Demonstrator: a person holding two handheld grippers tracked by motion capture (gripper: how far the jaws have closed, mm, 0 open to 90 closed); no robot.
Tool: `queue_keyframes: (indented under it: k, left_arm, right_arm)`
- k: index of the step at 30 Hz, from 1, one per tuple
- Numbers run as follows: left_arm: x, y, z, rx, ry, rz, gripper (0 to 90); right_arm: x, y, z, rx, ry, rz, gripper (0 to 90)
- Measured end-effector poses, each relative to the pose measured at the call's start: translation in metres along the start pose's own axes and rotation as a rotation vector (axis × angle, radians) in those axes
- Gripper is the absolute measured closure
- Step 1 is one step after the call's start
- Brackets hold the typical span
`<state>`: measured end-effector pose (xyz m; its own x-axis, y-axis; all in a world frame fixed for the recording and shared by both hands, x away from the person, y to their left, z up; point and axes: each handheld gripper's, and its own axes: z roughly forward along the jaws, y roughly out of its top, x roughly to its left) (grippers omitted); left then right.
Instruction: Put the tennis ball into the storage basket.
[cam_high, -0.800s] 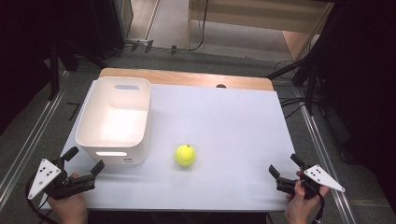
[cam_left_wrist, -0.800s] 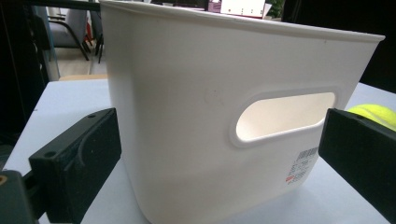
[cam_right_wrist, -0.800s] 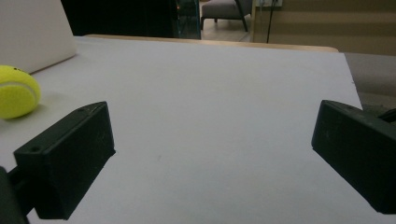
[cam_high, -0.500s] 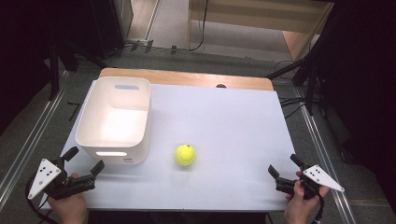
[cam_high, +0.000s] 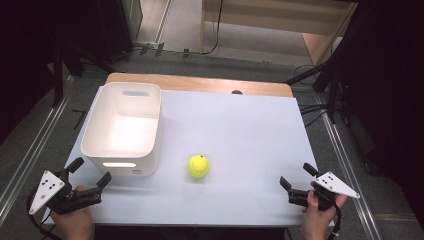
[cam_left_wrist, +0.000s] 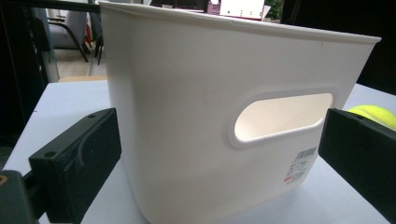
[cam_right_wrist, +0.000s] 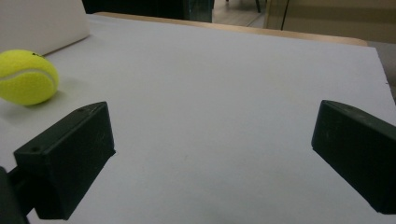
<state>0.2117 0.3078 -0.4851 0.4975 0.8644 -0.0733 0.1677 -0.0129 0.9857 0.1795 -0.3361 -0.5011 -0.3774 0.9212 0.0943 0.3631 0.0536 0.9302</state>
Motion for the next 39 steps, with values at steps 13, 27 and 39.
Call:
queue_keyframes:
  k: [13,27,39]
  left_arm:
    - [-0.001,0.000,0.001,0.011,0.001,0.014,0.0]
    - [-0.001,0.000,0.001,0.011,-0.001,0.010,0.0]
    - [-0.001,0.000,0.001,0.014,-0.002,0.014,0.0]
  right_arm:
    - [0.009,0.023,0.010,0.036,0.059,-0.055,0.0]
    - [0.029,0.044,0.033,0.075,0.125,-0.101,0.0]
    - [0.039,0.057,0.050,0.097,0.170,-0.131,0.0]
